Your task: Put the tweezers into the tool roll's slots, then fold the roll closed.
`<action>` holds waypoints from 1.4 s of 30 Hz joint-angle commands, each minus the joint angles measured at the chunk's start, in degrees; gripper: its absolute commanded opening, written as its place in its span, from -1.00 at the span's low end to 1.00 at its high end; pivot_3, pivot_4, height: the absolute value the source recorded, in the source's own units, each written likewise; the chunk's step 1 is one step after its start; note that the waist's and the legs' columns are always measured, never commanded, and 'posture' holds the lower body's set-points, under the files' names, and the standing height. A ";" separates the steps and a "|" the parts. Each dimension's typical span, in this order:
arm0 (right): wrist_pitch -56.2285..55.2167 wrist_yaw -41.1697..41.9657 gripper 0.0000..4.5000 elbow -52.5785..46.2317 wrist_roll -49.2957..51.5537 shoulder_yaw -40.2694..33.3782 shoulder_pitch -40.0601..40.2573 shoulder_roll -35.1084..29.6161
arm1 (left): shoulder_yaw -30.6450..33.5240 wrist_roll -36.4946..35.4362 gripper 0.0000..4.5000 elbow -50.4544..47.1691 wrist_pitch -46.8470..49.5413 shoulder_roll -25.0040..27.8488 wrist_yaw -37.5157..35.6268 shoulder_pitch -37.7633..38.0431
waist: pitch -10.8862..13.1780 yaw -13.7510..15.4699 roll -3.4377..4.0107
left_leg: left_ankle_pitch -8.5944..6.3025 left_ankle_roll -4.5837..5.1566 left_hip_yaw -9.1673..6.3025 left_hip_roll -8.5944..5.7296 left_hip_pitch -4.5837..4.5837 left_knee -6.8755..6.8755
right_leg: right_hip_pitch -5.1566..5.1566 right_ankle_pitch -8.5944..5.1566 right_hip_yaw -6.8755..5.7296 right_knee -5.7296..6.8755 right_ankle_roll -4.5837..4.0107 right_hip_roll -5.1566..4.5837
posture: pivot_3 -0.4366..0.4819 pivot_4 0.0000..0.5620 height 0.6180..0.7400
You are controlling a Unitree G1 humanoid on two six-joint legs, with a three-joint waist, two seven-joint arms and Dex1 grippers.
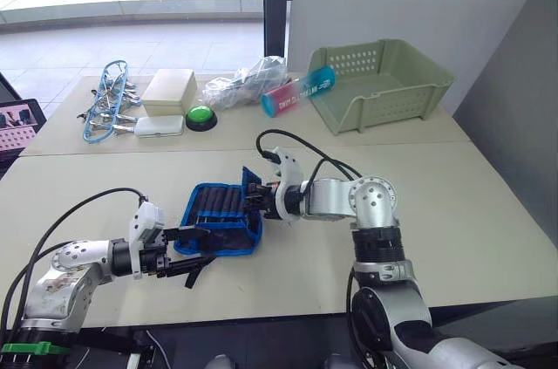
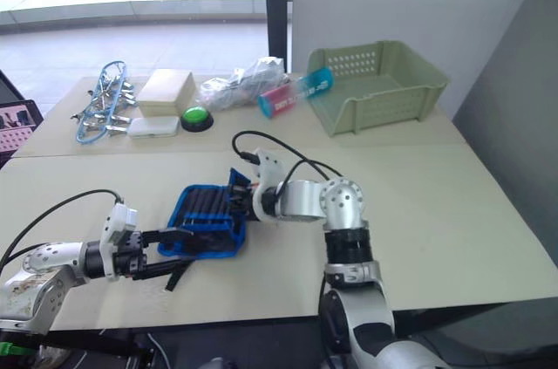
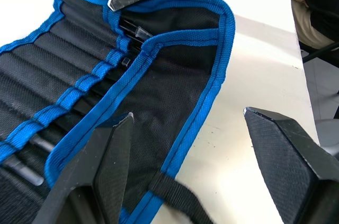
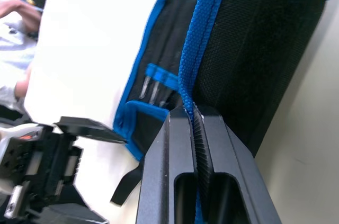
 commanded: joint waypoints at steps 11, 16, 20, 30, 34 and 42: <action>3.30 1.12 -0.98 -6.56 4.93 -0.03 2.78 -0.43 | 1.26 -0.90 0.57 -1.74 0.26 1.06 -0.65 0.32 | 0.00 0.23 0.00 | 0.00 0.00 0.00 0.00 -0.04 0.00 | -0.03 0.00 0.00 0.00 0.00 0.00 | -0.05 -0.47 0.71; 9.40 5.35 -0.98 -15.22 3.44 -0.18 8.34 -11.64 | 1.32 -0.96 0.57 -1.47 0.19 0.85 -0.71 0.04 | 0.01 1.11 0.00 | 0.00 0.00 0.00 -0.01 -0.13 0.04 | -0.01 0.00 0.01 -0.07 0.00 -0.01 | -0.05 -0.47 0.71; 9.89 10.89 -0.98 -22.99 -0.45 4.52 12.96 -20.43 | 1.32 -1.08 0.57 -1.64 0.53 0.35 -0.06 -0.06 | 0.02 1.52 0.00 | -0.01 0.02 0.01 -0.02 -0.21 0.03 | -0.15 0.00 0.01 -0.09 0.00 -0.01 | -0.05 -0.47 0.71; 12.28 13.41 -0.98 -27.86 -3.72 -2.01 15.60 -22.77 | 1.13 -1.30 0.57 -2.34 1.01 -0.17 0.93 0.24 | 0.03 2.07 -0.02 | -0.01 0.01 0.11 -0.01 -0.28 0.05 | -0.29 0.00 0.04 -0.03 0.00 -0.02 | -0.05 -0.47 0.71; 12.52 15.21 -0.98 -28.95 -4.41 -1.44 14.61 -24.87 | 0.63 -1.21 0.57 -2.40 1.23 -0.53 1.13 -0.15 | 0.03 2.30 -0.02 | -0.01 0.01 0.12 -0.01 -0.31 0.06 | -0.34 0.00 0.04 -0.04 0.00 -0.01 | -0.05 -0.47 0.71; 10.84 20.38 -0.98 -38.63 -10.78 8.48 11.38 -31.03 | -0.05 -1.23 0.57 -2.68 2.11 -1.21 1.65 -1.23 | 0.04 2.33 -0.02 | 0.00 0.00 0.14 -0.01 -0.42 0.09 | -0.45 0.00 0.06 -0.01 0.00 -0.02 | -0.05 -0.47 0.71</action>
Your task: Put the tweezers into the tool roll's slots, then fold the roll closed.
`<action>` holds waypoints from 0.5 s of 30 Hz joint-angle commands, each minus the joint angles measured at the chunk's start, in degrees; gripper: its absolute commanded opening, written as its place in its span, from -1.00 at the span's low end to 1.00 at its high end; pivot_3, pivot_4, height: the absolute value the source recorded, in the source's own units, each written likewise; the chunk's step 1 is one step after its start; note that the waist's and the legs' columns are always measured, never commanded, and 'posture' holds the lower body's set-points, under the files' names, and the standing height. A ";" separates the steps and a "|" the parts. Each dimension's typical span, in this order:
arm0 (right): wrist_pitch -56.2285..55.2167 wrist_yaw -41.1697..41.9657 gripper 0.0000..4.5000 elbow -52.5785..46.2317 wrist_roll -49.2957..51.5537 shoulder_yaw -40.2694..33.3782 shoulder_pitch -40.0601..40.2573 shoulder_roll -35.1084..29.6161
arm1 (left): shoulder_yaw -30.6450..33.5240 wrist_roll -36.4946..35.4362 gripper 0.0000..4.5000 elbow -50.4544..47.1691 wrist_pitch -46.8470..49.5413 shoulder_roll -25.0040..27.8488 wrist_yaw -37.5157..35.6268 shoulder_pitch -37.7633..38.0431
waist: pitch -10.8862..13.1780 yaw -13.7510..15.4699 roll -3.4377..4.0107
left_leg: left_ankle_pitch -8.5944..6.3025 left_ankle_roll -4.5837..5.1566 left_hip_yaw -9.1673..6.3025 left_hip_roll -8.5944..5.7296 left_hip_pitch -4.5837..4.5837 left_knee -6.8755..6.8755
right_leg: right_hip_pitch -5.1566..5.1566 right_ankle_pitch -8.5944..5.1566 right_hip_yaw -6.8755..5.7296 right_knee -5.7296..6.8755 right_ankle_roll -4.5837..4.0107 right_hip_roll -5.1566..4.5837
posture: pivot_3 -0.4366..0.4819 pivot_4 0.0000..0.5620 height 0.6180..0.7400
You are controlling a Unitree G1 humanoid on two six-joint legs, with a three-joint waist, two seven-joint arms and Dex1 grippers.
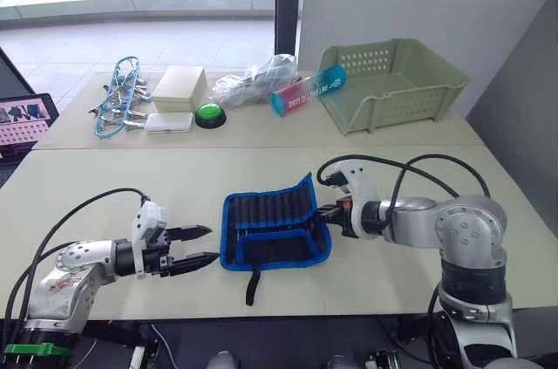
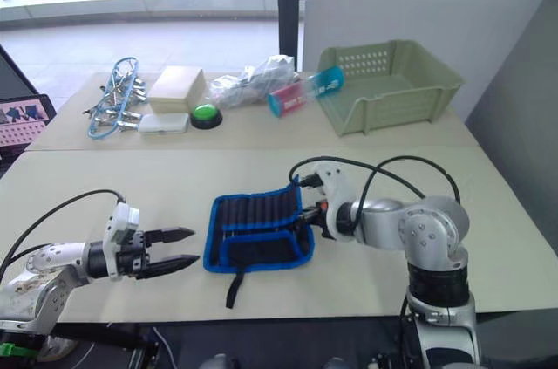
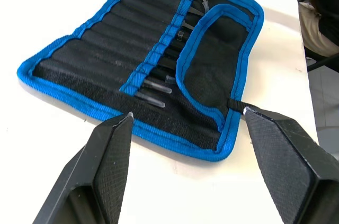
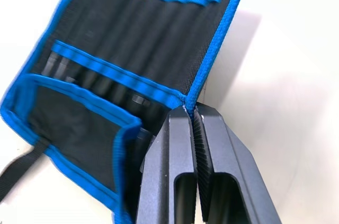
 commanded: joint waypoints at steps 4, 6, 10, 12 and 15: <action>-0.41 3.11 -0.98 -7.52 -4.69 3.76 -1.80 -2.50 | 0.12 -0.88 0.57 -2.41 1.26 0.04 0.13 -0.46 | 0.02 0.12 -0.03 | 0.00 0.00 0.00 0.00 -0.01 0.00 | -0.01 0.00 0.00 0.00 0.00 0.00 | -0.05 -0.47 0.71; 0.20 3.51 -0.98 -8.61 -5.69 4.27 -2.16 -1.95 | 0.15 -0.90 0.57 -2.58 1.54 -0.06 0.28 -0.58 | 0.03 0.12 -0.04 | 0.00 0.00 0.00 0.00 -0.01 0.01 | 0.00 0.00 0.00 0.00 0.00 0.00 | -0.05 -0.47 0.71; 0.64 2.13 -0.98 -6.79 -5.08 1.42 -2.41 4.54 | -0.24 -0.86 0.57 -2.64 2.00 -0.22 0.26 -1.05 | 0.02 0.02 -0.06 | 0.01 -0.01 0.00 0.00 0.00 0.00 | -0.01 0.00 0.00 0.01 0.00 0.00 | -0.05 -0.47 0.71; 0.64 1.28 -0.98 -5.97 -4.90 0.61 -2.30 6.68 | -0.56 -0.69 0.57 -2.64 2.04 -0.35 0.14 -1.14 | 0.02 0.07 -0.06 | 0.02 -0.03 0.00 0.00 0.01 0.00 | -0.02 0.00 -0.01 0.05 0.00 0.00 | -0.05 -0.47 0.71; 0.64 0.54 -0.98 -5.31 -4.72 0.68 -3.47 7.41 | -0.90 -0.60 0.57 -2.39 2.02 -0.61 0.30 -1.58 | 0.04 0.31 -0.10 | 0.03 -0.04 0.00 0.00 0.00 0.03 | 0.00 0.00 0.00 0.05 0.00 0.00 | -0.05 -0.47 0.71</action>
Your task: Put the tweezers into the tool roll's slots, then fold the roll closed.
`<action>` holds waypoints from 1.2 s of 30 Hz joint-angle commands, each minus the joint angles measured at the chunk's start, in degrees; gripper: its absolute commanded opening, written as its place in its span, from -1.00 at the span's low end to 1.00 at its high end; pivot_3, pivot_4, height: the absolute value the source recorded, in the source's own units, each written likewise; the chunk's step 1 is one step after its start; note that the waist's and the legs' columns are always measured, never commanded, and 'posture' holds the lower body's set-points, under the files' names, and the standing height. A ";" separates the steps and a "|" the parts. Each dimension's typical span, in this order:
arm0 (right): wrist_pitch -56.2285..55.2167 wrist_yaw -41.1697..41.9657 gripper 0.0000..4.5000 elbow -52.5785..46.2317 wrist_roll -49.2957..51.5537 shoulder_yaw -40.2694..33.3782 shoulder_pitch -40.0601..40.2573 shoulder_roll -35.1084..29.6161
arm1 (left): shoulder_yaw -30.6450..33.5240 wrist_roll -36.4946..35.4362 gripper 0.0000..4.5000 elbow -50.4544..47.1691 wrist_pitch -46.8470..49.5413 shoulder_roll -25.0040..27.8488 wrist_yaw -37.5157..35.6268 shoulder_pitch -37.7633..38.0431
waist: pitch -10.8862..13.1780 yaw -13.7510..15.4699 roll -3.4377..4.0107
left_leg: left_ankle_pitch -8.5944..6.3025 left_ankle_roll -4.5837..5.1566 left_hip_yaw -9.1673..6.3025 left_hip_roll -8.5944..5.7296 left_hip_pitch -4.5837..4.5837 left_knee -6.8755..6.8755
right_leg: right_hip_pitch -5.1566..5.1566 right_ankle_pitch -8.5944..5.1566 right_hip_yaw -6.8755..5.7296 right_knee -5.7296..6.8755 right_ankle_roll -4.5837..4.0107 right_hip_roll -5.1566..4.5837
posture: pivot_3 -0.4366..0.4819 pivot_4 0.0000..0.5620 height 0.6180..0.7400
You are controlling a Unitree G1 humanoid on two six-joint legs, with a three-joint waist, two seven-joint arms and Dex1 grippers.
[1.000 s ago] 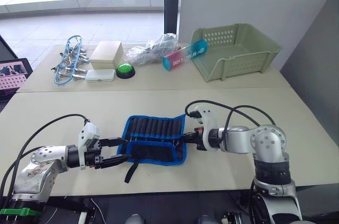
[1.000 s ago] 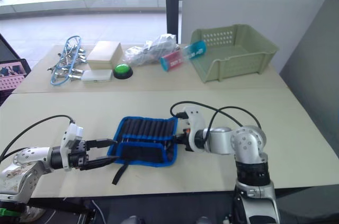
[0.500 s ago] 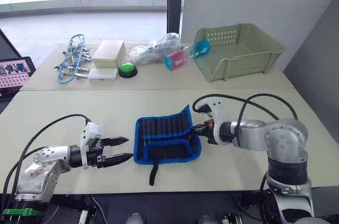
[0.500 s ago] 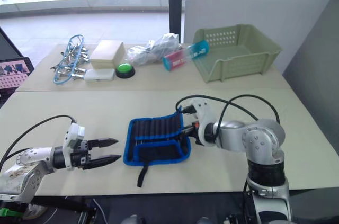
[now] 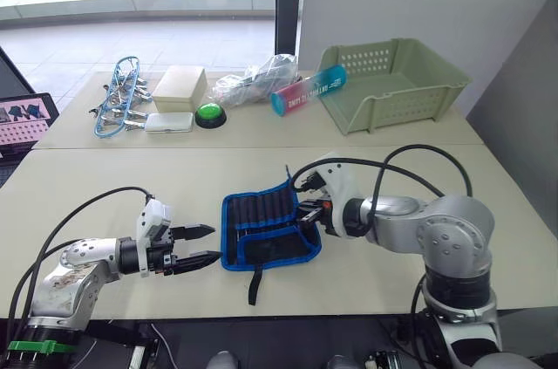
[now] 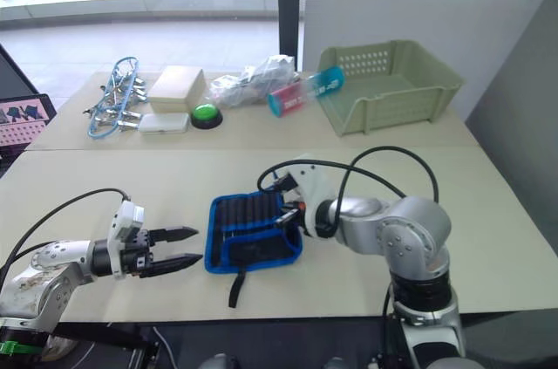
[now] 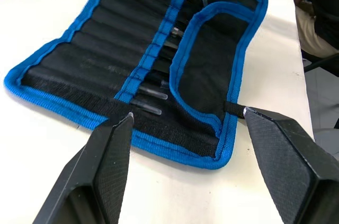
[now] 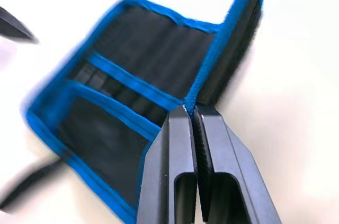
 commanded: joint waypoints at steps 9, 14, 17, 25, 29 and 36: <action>0.41 -1.48 -0.98 3.08 4.34 -3.99 -3.51 0.27 | -0.82 0.20 0.57 0.15 -0.92 -1.12 -0.30 -1.90 | 0.01 -0.08 -0.02 | 0.00 0.00 0.00 0.00 0.00 -0.01 | -0.03 0.00 0.00 0.03 0.00 0.00 | -0.05 -0.47 0.71; 0.41 -3.63 -0.98 13.74 11.47 -11.27 -4.77 0.04 | -1.16 0.64 0.57 1.15 -1.47 -1.22 -1.25 -2.30 | 0.01 -0.01 -0.03 | 0.01 -0.01 0.00 0.00 0.01 0.01 | 0.00 0.00 0.00 0.04 0.00 0.00 | -0.05 -0.47 0.71; 0.41 -5.13 -0.98 17.94 14.94 -12.82 -6.13 -2.11 | -1.36 0.80 0.57 1.56 -1.77 -1.21 -1.86 -2.47 | 0.02 -0.03 -0.03 | 0.02 -0.01 0.01 0.00 0.01 0.01 | -0.01 0.00 0.00 0.04 0.00 0.00 | -0.05 -0.47 0.71; 0.12 -13.96 -0.98 22.94 31.53 -15.53 -8.82 -4.84 | -1.53 0.98 0.57 1.96 -2.46 -1.07 -2.54 -2.41 | 0.02 -0.11 -0.03 | 0.02 -0.01 0.01 0.00 0.01 -0.01 | -0.01 0.00 0.00 0.04 -0.01 0.00 | -0.05 -0.47 0.71; -13.45 -29.99 -0.98 23.50 54.71 -7.43 -7.27 -6.61 | -1.58 1.06 0.57 1.73 -2.33 -0.91 -2.70 -2.57 | 0.05 -0.11 -0.07 | 0.02 -0.01 0.02 0.01 0.03 -0.02 | 0.00 0.00 0.00 0.06 -0.01 0.00 | -0.05 -0.47 0.71; -28.72 -45.02 -0.98 17.51 62.34 2.67 -3.07 -1.97 | -1.68 1.34 0.57 1.64 -1.99 -0.71 -3.31 -3.34 | 0.07 -0.26 -0.11 | 0.02 -0.01 0.01 0.01 0.03 0.00 | 0.00 0.00 0.00 0.06 0.00 0.00 | -0.05 -0.47 0.71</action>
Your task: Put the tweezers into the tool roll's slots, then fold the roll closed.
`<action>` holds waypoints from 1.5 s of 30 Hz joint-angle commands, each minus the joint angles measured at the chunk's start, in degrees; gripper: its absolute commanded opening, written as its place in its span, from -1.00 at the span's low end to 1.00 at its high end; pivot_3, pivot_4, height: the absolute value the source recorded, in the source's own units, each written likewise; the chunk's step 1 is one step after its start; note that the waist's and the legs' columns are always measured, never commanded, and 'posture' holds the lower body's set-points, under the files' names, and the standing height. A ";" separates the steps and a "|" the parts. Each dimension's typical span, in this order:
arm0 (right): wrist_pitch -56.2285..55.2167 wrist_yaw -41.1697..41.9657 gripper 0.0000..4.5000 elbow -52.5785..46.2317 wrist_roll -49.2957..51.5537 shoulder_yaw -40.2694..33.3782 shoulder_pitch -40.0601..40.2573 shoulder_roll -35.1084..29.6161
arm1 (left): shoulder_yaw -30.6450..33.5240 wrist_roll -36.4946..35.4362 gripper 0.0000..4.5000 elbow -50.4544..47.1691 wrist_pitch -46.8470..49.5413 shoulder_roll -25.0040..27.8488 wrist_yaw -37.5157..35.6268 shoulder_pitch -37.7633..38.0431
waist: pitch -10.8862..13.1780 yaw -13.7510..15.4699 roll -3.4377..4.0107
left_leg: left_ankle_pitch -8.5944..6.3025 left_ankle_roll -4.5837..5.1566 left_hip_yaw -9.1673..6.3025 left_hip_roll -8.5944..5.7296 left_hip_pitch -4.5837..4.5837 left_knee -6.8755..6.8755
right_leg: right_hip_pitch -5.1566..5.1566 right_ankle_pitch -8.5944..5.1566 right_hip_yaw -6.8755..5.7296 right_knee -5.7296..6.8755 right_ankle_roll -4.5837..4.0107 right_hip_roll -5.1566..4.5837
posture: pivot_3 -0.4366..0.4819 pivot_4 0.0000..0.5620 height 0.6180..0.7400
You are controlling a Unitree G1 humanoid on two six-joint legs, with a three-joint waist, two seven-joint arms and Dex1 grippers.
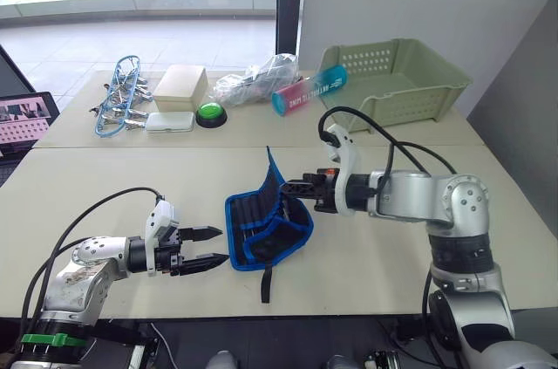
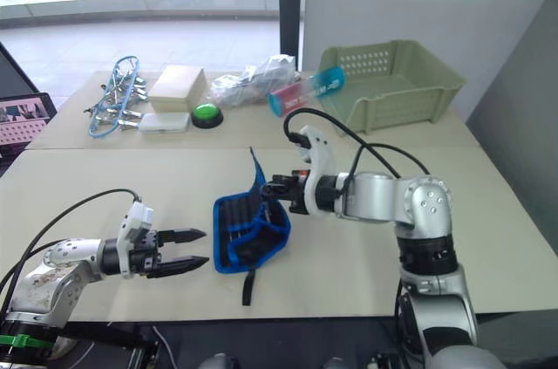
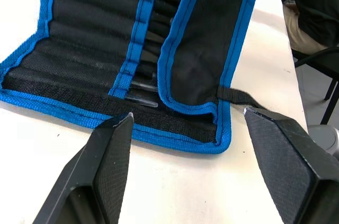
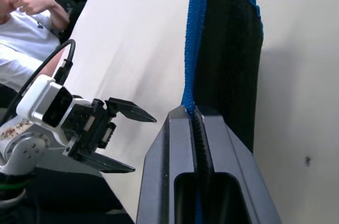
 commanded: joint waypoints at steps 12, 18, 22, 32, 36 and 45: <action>-9.60 -3.61 -0.98 4.72 -6.40 13.45 4.23 7.80 | -0.33 0.33 0.57 0.55 -0.70 0.83 -1.99 -3.51 | -0.01 -0.83 0.00 | -0.01 0.02 -0.03 0.01 -0.03 0.03 | -0.05 0.00 0.00 0.10 0.00 0.00 | -0.05 -0.47 0.71; -10.46 0.79 -0.98 10.75 -18.59 12.82 7.61 10.16 | 0.05 0.11 0.57 0.27 -0.56 1.25 -2.21 -3.51 | -0.01 -0.91 0.00 | -0.01 0.03 -0.04 0.01 -0.07 0.04 | -0.07 0.00 0.00 0.10 0.00 0.00 | -0.05 -0.47 0.71; -11.55 1.35 -0.98 12.21 -23.25 9.76 8.71 13.12 | 0.33 -0.19 0.57 -0.69 -0.05 1.53 -2.03 -3.05 | -0.01 -1.20 0.00 | -0.01 0.02 -0.04 0.02 -0.01 0.10 | -0.07 0.00 0.00 0.23 0.00 -0.01 | -0.05 -0.47 0.71; -11.95 1.80 -0.98 11.80 -29.15 2.01 8.61 17.10 | 0.72 -0.76 0.57 -1.63 0.42 2.45 -1.90 -2.34 | -0.01 -0.80 0.01 | 0.03 0.16 -0.08 0.04 -0.03 0.27 | -0.06 0.03 0.03 0.38 -0.06 -0.01 | -0.05 -0.47 0.71; -10.94 2.46 -0.98 11.76 -31.62 0.42 9.16 18.15 | 0.76 -0.78 0.57 -1.70 0.50 2.54 -1.83 -2.31 | -0.01 -0.84 0.01 | 0.06 0.10 -0.07 0.04 -0.03 0.26 | -0.07 0.03 0.03 0.38 -0.06 -0.01 | -0.05 -0.47 0.71; -3.87 9.58 -0.70 11.90 -40.65 3.61 13.58 17.48 | 0.54 -0.40 0.57 -0.80 0.18 2.30 -1.66 -3.13 | -0.06 -0.83 0.02 | 0.04 0.13 -0.08 0.04 0.02 0.25 | -0.02 0.03 0.04 0.38 -0.06 0.00 | -0.05 -0.47 0.71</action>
